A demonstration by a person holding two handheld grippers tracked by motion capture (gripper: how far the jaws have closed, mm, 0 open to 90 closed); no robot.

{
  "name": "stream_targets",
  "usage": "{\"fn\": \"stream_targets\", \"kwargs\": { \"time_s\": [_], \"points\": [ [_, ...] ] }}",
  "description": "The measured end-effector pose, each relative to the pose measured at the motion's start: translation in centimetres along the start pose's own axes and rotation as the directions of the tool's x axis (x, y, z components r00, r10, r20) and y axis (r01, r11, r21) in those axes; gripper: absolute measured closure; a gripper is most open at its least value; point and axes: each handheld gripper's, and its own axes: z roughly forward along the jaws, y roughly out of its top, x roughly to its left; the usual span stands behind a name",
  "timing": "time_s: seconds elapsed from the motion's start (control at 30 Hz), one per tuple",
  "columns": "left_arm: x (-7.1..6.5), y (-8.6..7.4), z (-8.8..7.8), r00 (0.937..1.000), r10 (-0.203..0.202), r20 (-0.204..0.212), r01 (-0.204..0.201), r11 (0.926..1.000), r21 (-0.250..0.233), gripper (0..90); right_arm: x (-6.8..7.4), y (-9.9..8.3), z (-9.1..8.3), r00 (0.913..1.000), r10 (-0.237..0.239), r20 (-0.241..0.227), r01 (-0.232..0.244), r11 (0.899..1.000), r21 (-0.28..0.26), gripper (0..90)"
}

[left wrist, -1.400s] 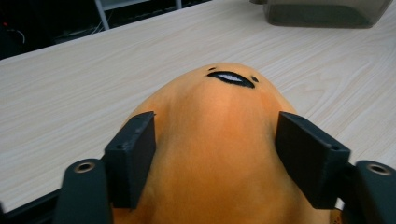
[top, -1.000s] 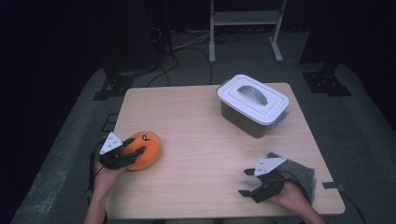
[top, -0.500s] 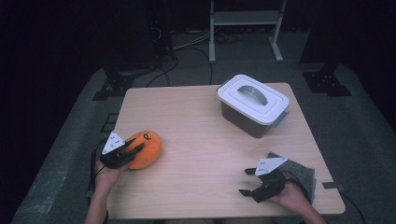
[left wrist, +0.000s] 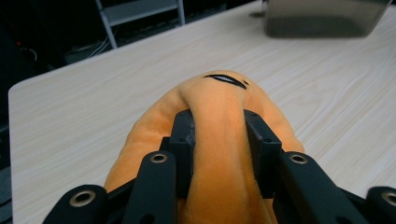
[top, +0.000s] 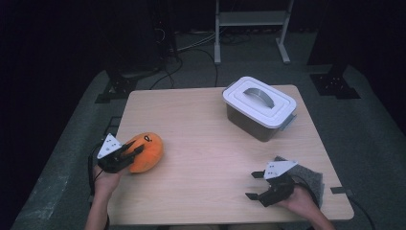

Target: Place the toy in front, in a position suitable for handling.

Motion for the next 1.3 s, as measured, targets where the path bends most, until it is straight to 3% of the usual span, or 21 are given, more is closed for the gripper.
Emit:
{"fn": "stream_targets", "kwargs": {
  "time_s": [0.13,0.17,0.3,0.4,0.43,0.6,0.63,0.67,0.7,0.73,0.9,0.97,1.07,1.23,1.27,1.3],
  "points": [
    [-0.8,0.9,-0.1,0.9984,-0.004,0.056,0.005,0.9998,-0.017,68.7,-0.1,0.0,-0.2,1.0,0.004,0.006,-0.004,1.0,0.0,21.8],
    [-1.6,1.5,0.0,0.9962,0.019,0.085,-0.017,0.9996,-0.023,68.7,-0.2,-0.1,-0.3,1.0,-0.001,0.007,0.001,1.0,-0.005,22.0],
    [-3.0,2.6,0.3,0.9905,0.051,0.128,-0.045,0.9978,-0.05,68.7,-0.3,-0.1,-0.4,0.9999,0.006,0.011,-0.006,1.0,-0.011,22.0],
    [-4.7,3.5,1.0,0.9796,0.075,0.187,-0.064,0.996,-0.062,68.7,-0.4,-0.2,-0.6,0.9999,0.008,0.013,-0.008,1.0,-0.014,22.0],
    [-4.7,3.5,1.0,0.9796,0.075,0.187,-0.064,0.996,-0.062,68.7,-0.4,-0.2,-0.6,0.9999,0.007,0.013,-0.006,1.0,-0.014,22.3],
    [-6.3,4.1,2.1,0.9671,0.094,0.236,-0.082,0.9949,-0.058,68.7,-0.4,-0.2,-0.7,0.9999,0.009,0.011,-0.009,1.0,-0.015,23.1],
    [-6.9,4.3,2.5,0.9614,0.099,0.257,-0.085,0.9943,-0.064,68.7,-0.4,-0.2,-0.7,0.9999,0.011,0.012,-0.011,1.0,-0.016,23.1],
    [-6.9,4.3,2.5,0.9614,0.099,0.257,-0.085,0.9943,-0.064,68.7,-0.5,-0.2,-0.7,0.9999,0.012,0.012,-0.011,1.0,-0.018,23.1],
    [-7.5,4.6,2.8,0.9555,0.107,0.275,-0.091,0.9934,-0.069,68.6,-0.5,-0.2,-0.8,0.9999,0.011,0.013,-0.01,1.0,-0.02,23.1],
    [-7.5,4.6,2.8,0.9555,0.107,0.275,-0.091,0.9934,-0.069,68.6,-0.5,-0.2,-0.8,0.9999,0.011,0.013,-0.01,1.0,-0.02,23.1],
    [-9.5,5.5,3.9,0.9353,0.137,0.326,-0.118,0.9899,-0.08,68.6,-1.0,-0.4,-1.6,0.9991,0.023,0.036,-0.022,0.999,-0.039,23.1],
    [-9.8,5.5,4.0,0.933,0.138,0.332,-0.117,0.9897,-0.082,68.6,-1.2,-0.6,-2.0,0.9984,0.036,0.043,-0.034,0.998,-0.053,23.1],
    [-10.6,5.7,4.6,0.9224,0.147,0.357,-0.125,0.9885,-0.085,68.6,-1.4,-0.7,-2.4,0.9978,0.045,0.049,-0.042,0.997,-0.063,23.1],
    [-12.5,5.8,5.7,0.9036,0.193,0.382,-0.18,0.9812,-0.071,68.6,-1.9,-1.1,-3.6,0.9961,0.055,0.07,-0.05,0.996,-0.076,23.1],
    [-12.5,5.8,5.7,0.9036,0.193,0.382,-0.18,0.9812,-0.071,68.5,-1.9,-1.1,-3.6,0.9961,0.055,0.07,-0.05,0.996,-0.076,23.1],
    [-12.7,5.7,5.9,0.8998,0.2,0.388,-0.189,0.9796,-0.067,68.5,-2.0,-1.2,-3.8,0.9956,0.059,0.072,-0.053,0.995,-0.08,23.1]
  ]
}}
